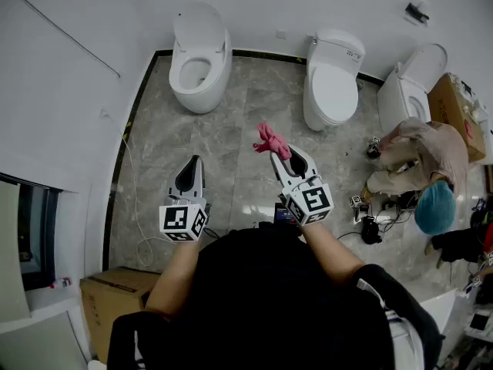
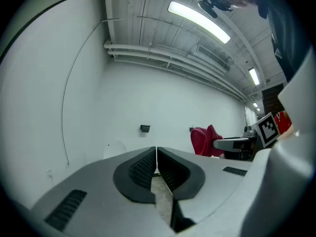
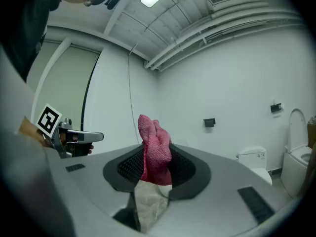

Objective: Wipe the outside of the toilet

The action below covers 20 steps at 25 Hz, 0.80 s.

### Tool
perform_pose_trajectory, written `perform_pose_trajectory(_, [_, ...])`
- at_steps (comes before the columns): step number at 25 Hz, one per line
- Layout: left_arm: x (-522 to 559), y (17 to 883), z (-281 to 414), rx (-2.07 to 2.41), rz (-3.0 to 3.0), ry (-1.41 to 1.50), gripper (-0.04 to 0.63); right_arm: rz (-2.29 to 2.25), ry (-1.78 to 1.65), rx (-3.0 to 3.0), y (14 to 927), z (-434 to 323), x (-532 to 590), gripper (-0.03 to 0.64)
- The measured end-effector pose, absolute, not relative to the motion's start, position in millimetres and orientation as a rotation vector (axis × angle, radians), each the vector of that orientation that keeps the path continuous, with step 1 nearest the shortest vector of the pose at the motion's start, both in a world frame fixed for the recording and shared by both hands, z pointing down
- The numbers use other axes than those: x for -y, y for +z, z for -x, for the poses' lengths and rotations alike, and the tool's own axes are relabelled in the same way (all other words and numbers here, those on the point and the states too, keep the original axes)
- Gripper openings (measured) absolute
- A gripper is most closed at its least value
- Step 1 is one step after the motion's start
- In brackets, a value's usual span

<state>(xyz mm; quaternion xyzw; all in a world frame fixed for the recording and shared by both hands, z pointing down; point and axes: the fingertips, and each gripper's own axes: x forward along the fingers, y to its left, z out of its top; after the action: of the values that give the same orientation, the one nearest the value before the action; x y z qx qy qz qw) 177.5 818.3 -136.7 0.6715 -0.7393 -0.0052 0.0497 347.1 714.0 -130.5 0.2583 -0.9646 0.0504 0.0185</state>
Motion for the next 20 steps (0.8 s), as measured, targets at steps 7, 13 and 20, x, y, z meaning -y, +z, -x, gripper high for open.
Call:
perform_pose_trajectory(7, [-841, -140, -163, 2.222, -2.076, -0.055, 0.02, -0.86, 0.144, 2.98, -121, -345, -731, 0.141])
perform_pose_trajectory(13, [-851, -136, -160, 2.134, -2.168, -0.066, 0.02, -0.881, 0.232, 2.985, -116, -344, -731, 0.143])
perform_pose_trajectory(20, [-848, -118, -157, 2.065, -2.166, -0.153, 0.02, -0.927, 0.223, 2.979, -118, -359, -732, 0.144])
